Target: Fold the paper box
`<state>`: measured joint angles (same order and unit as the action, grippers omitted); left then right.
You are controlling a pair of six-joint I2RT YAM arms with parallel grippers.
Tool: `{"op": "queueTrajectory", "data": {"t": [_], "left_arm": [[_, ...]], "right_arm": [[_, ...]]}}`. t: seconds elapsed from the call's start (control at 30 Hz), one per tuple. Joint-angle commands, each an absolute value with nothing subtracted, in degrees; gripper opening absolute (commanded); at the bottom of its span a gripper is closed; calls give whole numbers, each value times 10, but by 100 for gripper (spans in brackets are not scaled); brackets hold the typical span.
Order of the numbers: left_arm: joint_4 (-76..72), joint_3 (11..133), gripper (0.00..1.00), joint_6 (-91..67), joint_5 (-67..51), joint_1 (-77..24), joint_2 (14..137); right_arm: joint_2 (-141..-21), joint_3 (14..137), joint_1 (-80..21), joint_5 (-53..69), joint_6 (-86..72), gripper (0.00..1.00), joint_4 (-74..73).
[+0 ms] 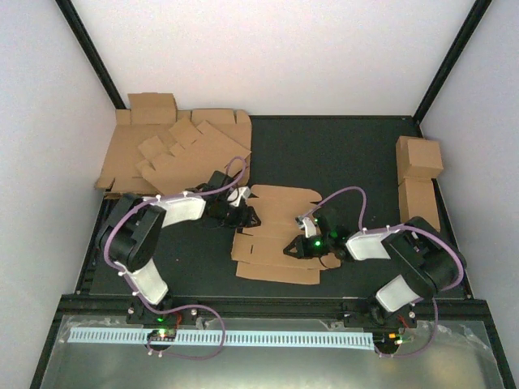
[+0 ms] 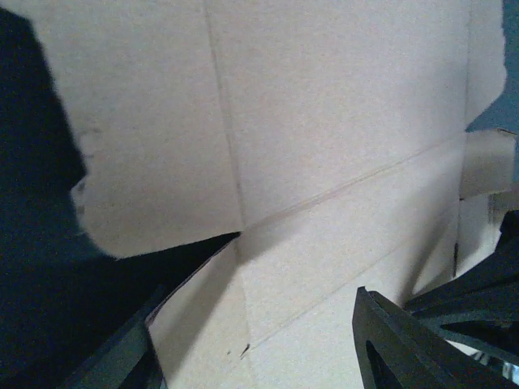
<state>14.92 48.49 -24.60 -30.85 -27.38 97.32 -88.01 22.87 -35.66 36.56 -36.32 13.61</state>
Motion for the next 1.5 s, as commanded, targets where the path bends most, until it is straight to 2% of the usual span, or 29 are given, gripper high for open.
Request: {"op": "queueTrajectory", "data": {"t": [0.0,0.33,0.67,1.03,1.23,1.3,1.47], "left_arm": [[168,515,63,-233,-369,-273,990],[199,530,60,-242,-394,-283,935],[182,542,59,-245,-411,-312,1005],[208,561,61,-232,-365,-320,1037],[220,564,61,-227,-337,-320,1038],[220,564,61,-227,-332,-320,1039],[215,561,61,-227,-329,-320,1037]], "right_arm": [[-872,232,-359,342,-351,2,117],[-887,238,-359,342,-346,2,116],[-895,243,-359,342,-342,2,115],[-871,256,-359,343,-333,2,86],[-756,314,-356,265,-290,19,-66],[-725,337,-350,231,-274,29,-119],[-662,349,-289,157,-262,64,-192]]}}
